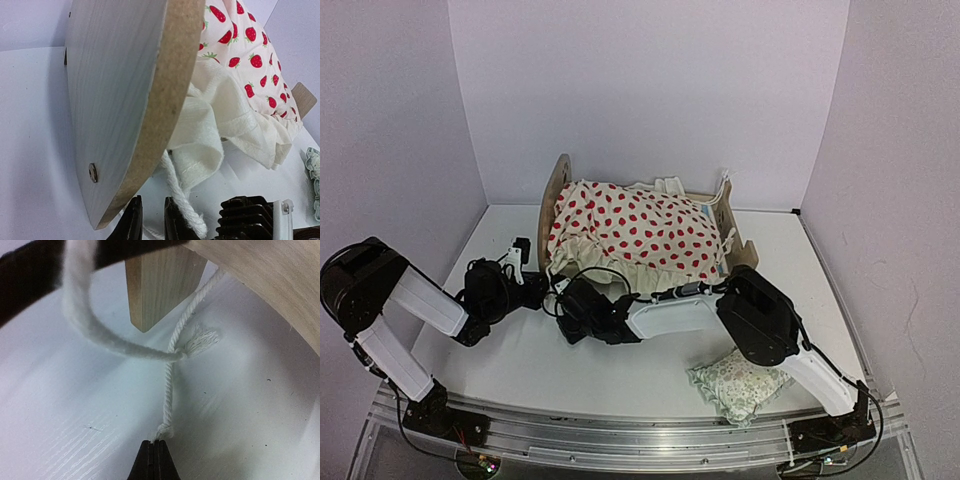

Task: Set up the pet bed
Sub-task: Cross the left ropes of the mattress at the bed frame base.

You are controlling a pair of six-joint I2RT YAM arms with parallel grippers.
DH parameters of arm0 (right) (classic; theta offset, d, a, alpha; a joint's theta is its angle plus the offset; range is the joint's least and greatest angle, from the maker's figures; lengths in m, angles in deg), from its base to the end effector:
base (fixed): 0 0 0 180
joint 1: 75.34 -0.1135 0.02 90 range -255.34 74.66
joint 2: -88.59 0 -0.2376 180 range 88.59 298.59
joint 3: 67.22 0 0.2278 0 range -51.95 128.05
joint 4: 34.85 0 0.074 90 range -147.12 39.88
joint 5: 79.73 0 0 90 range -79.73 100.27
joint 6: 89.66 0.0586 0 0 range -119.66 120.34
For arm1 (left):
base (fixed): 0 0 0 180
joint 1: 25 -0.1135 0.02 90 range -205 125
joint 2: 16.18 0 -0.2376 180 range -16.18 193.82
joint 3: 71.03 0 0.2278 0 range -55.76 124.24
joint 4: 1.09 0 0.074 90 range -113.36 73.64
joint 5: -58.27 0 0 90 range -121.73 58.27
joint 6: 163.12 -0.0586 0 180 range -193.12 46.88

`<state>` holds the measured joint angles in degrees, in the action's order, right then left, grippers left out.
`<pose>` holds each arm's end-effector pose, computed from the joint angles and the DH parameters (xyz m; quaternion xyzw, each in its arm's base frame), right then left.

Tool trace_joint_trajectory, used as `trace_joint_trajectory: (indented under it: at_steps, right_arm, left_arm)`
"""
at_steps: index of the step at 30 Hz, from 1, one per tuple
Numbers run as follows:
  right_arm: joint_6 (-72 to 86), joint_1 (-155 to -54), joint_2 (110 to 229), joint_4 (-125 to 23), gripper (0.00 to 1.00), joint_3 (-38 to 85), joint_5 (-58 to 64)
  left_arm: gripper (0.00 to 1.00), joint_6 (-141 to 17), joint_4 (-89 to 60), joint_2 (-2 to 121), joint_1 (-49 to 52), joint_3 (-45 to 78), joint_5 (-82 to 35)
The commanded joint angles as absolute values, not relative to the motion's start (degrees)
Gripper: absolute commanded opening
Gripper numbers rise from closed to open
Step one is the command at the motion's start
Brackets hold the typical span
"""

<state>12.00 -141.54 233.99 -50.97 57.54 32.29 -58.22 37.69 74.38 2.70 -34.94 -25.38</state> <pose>0.2346 0.4775 0.0913 -0.3260 0.8192 0.1436 0.4494 0.2467 -0.1368 0.1299 0.1219 0.7871 -0.2602 0.5458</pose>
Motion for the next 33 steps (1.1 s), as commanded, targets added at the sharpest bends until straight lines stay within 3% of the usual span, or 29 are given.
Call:
trace_joint_trajectory:
  at_steps: [1, 27, 33]
  right_arm:
    - [7.43, -141.01, 232.5, -48.53, 0.0, 56.07, 32.6]
    - [0.79, -138.37, 225.23, -41.28, 0.0, 54.79, 25.79]
    - [-1.79, -138.32, 224.82, -40.22, 0.0, 55.28, 25.16]
  left_arm:
    - [0.18, -59.56, 36.54, 72.61, 2.89, -34.59, -25.18]
    - [0.37, -63.01, 25.95, 69.41, 2.83, -32.19, -23.84]
    - [0.37, -65.01, 23.0, 70.57, 2.7, -29.73, -23.05]
